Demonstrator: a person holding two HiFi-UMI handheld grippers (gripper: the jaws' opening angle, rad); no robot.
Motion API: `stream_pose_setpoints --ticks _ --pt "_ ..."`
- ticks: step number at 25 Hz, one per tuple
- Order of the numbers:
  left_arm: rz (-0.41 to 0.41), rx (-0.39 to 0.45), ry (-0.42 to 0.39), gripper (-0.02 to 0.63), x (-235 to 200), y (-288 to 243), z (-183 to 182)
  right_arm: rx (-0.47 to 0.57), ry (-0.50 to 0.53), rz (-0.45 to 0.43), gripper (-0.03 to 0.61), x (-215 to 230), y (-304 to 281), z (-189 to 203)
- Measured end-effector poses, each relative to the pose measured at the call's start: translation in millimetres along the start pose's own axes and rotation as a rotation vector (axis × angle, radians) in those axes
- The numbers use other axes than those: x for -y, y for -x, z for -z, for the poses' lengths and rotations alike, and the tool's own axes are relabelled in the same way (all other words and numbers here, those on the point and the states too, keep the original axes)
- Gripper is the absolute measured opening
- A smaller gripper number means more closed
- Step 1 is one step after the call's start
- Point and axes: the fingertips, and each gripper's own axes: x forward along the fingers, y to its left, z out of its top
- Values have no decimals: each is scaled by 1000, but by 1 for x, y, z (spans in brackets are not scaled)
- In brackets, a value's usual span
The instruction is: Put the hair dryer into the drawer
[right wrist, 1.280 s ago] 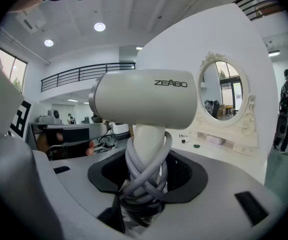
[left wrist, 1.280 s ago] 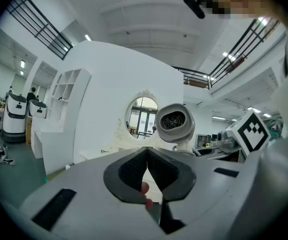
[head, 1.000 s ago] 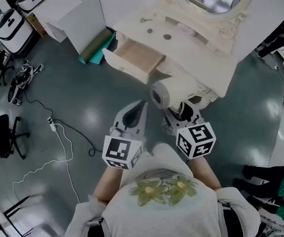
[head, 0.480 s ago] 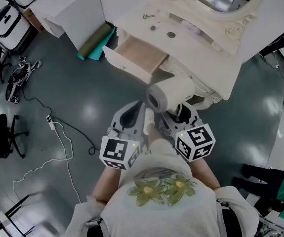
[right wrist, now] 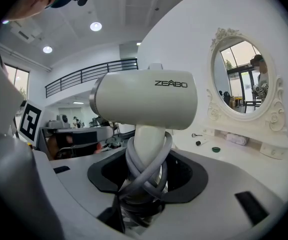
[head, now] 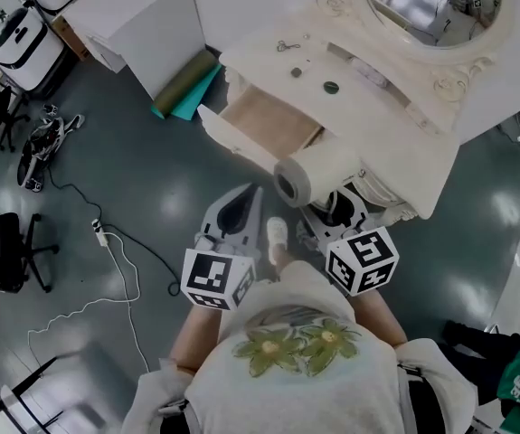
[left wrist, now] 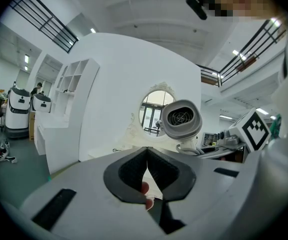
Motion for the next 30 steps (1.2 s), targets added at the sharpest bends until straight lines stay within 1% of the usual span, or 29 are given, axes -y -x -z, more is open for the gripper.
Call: stream_pose_setpoints --ticks 7,18,24,30 --pt "-22 -16 5 11 -31 -44 -10 -26 3 -28 204 27 -48 -17" --pt "-68 -31 27 11 -68 -97 -16 -78 13 -52 204 70 -104 -27" --pt "-91 -36 22 11 -80 -122 -17 -93 23 -92 204 84 -129 -32" --pt "-133 -36 25 11 -92 -141 -15 -118 42 -134 204 98 -150 -31"
